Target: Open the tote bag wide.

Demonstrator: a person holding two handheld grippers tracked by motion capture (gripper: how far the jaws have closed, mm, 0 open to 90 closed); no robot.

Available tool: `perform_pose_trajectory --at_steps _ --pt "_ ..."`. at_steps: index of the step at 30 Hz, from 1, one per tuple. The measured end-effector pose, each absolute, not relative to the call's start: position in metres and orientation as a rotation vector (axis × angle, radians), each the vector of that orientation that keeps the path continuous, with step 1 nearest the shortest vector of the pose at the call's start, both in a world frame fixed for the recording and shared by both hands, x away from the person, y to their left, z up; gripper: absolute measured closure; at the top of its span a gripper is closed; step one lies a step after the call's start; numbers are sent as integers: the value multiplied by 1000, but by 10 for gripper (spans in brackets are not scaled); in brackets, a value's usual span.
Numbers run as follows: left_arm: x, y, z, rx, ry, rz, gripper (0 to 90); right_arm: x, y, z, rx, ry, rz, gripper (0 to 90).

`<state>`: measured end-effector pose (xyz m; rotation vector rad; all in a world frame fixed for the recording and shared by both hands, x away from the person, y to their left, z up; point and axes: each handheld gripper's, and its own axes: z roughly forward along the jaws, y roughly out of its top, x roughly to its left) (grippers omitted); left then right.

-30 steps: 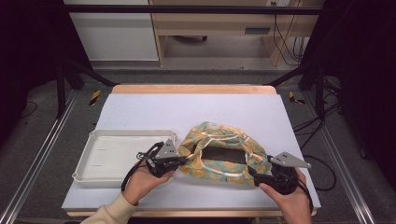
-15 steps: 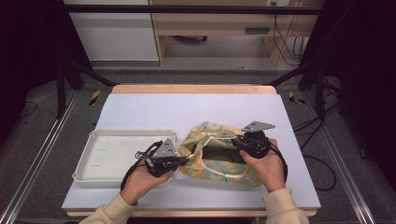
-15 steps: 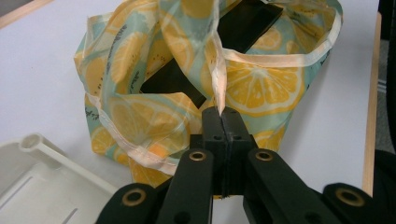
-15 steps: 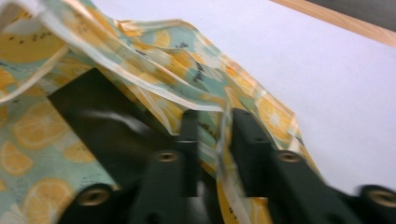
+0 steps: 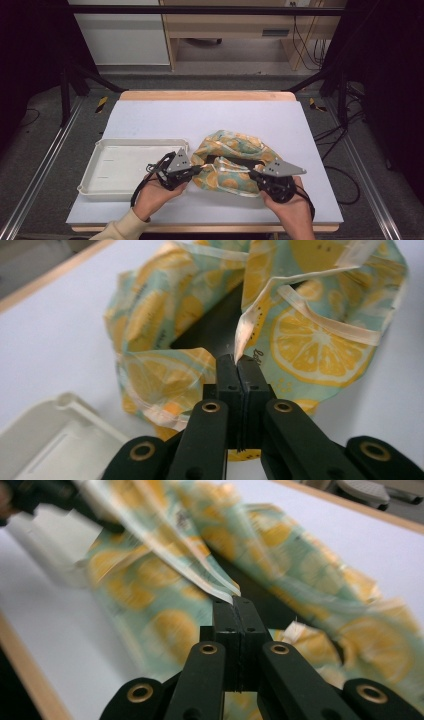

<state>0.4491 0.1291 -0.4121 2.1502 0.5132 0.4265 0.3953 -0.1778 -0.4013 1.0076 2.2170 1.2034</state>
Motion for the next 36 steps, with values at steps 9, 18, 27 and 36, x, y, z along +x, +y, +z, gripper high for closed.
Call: perform_pose_trajectory --at_steps 9,18,27,36 --pt "457 144 -403 2060 571 510 900 375 -150 -434 893 2383 1198 900" --pt "454 152 -399 2048 551 509 899 380 -134 -461 901 2485 1035 900" --pt "456 165 -392 2001 575 505 900 388 -145 -462 987 2408 970 900" --pt "452 164 -401 2051 535 511 900 380 -148 -450 975 2393 1067 756"
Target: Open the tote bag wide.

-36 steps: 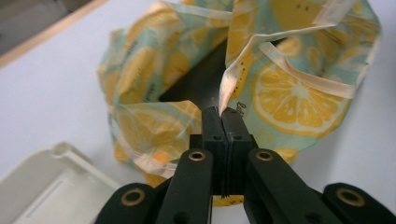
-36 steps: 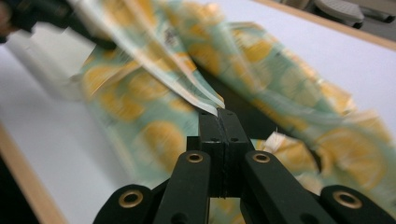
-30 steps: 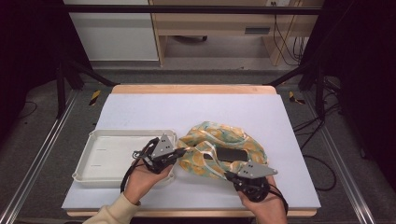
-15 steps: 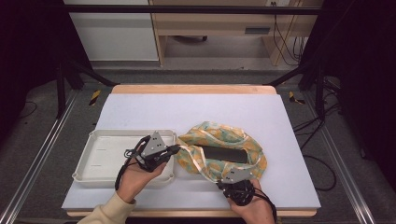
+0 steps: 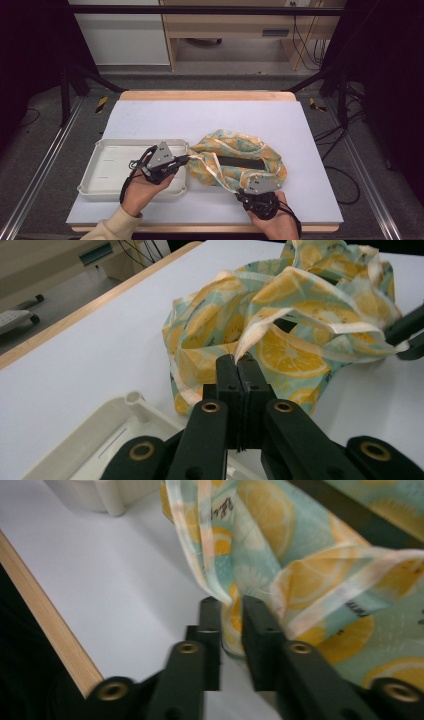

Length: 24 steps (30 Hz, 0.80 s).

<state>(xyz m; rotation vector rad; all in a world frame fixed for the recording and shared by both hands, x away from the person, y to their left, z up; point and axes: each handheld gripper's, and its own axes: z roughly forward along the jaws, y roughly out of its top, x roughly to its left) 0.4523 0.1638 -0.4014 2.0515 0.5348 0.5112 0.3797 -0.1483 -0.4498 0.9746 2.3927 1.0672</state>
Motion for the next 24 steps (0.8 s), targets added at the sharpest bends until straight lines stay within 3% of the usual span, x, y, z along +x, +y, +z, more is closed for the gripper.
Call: perform_pose_trajectory --at_steps 2,9,16,24 --pt "453 164 -404 2060 537 511 900 377 -148 -445 975 2385 1074 647" --pt "454 164 -408 2074 522 523 899 371 -152 -419 912 2356 1132 463" --pt "453 163 -413 2090 497 526 899 386 -156 -388 878 2309 1102 434" --pt "440 159 -425 2111 444 531 899 423 -139 -385 865 2352 1104 430"
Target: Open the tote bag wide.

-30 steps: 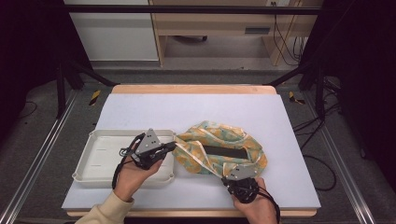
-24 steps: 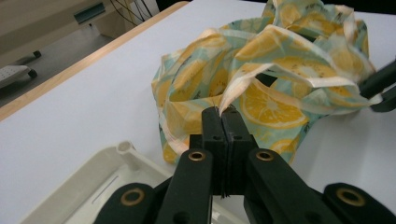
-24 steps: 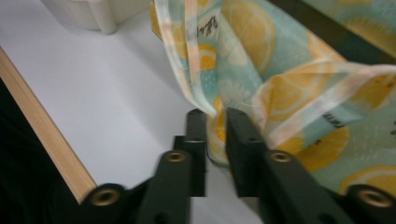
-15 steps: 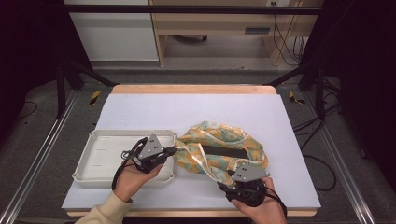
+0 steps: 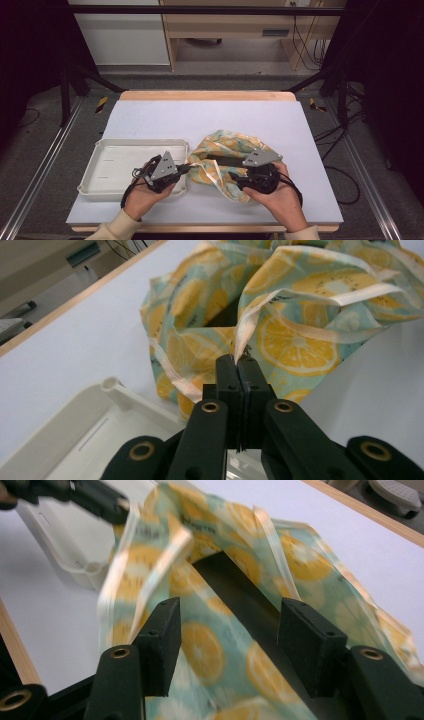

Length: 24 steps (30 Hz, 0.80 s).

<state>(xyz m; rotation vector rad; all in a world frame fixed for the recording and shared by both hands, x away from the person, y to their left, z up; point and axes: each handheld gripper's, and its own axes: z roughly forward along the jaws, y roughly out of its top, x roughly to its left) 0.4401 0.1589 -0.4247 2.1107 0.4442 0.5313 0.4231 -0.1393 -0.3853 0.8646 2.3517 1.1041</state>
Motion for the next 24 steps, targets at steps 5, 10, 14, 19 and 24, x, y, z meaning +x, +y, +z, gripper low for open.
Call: perform_pose_trajectory --at_steps 5,10,14,19,24 --pt "436 153 -430 2154 393 534 899 431 -120 -382 817 2370 1122 425" --pt "434 156 -428 2145 381 533 898 445 -106 -382 807 2397 1143 445" --pt "435 159 -427 2126 386 527 897 451 -93 -394 784 2500 1177 440" --pt "436 162 -423 2080 377 453 900 449 -72 -413 737 2605 1112 393" --pt "437 166 -415 2050 388 424 887 444 -64 -419 689 2619 1131 776"
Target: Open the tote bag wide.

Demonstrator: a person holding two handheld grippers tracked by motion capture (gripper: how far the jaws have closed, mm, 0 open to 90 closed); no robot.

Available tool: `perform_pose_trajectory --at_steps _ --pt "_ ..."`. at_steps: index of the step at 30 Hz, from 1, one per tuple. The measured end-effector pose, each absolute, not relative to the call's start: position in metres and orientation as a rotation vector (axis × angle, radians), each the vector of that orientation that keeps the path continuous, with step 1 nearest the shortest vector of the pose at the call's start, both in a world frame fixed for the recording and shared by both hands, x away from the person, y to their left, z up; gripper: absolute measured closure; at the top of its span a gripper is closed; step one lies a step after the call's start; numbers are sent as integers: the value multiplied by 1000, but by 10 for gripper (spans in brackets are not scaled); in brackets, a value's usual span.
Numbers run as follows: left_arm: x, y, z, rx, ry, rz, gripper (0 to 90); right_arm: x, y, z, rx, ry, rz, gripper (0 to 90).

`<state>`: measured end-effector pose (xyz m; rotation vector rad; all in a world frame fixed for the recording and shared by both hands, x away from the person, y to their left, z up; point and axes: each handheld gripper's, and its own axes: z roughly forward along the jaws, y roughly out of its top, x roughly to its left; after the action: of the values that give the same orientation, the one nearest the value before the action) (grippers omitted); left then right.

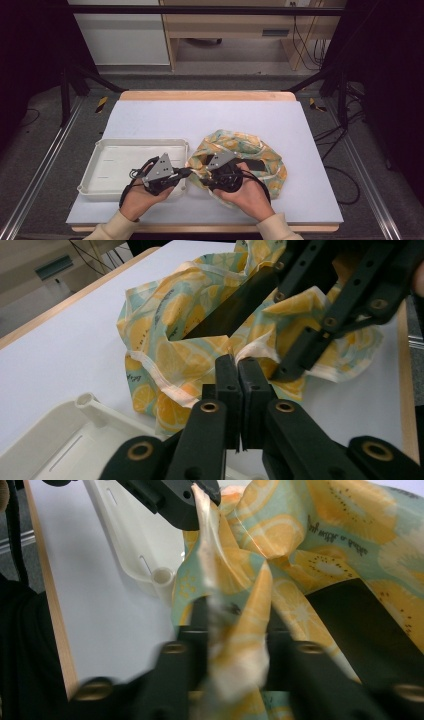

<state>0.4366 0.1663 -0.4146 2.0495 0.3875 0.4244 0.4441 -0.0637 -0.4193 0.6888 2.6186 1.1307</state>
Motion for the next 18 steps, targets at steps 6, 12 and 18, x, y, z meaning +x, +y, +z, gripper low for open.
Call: perform_pose_trajectory --at_steps 6,12,18 --pt "438 174 -392 1978 433 490 647 438 -74 -423 723 2583 1127 865" --pt "461 151 -379 2042 431 543 542 427 -78 -435 718 2575 1148 866" --pt "494 111 -390 2212 380 540 454 419 -69 -441 672 2586 1146 865"
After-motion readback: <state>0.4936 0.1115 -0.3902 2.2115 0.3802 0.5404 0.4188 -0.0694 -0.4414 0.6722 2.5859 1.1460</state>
